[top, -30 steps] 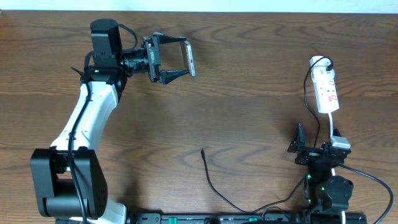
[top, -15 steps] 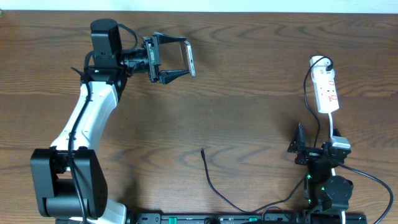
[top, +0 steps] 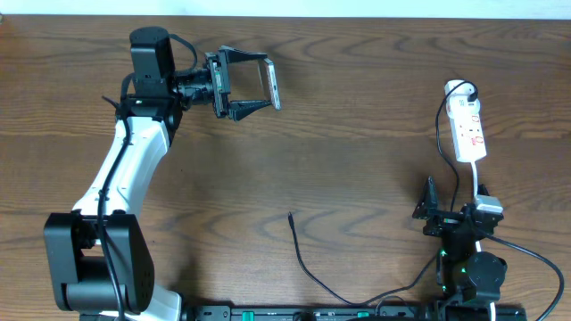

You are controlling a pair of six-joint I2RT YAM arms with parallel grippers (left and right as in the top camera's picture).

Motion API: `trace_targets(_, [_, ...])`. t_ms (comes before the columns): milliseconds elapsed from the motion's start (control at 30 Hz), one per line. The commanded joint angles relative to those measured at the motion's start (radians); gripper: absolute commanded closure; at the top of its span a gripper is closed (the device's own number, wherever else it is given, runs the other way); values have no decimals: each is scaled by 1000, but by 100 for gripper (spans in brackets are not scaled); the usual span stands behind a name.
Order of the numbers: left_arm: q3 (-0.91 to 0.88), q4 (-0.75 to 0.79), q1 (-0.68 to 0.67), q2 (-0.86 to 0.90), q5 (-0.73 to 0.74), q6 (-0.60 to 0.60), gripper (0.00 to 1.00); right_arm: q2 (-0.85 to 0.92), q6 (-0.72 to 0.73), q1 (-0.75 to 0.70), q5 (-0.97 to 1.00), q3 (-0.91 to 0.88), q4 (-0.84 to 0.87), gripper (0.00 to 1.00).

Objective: Plug charger to phone and switch on socket

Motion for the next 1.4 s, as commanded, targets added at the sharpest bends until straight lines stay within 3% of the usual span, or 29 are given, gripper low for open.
trace_targets(0, [31, 10, 4, -21, 35, -10, 93, -5, 15, 5, 8, -1, -4, 1])
trace_targets(1367, [31, 10, 4, -21, 35, -1, 93, -5, 15, 5, 7, -1, -4, 1])
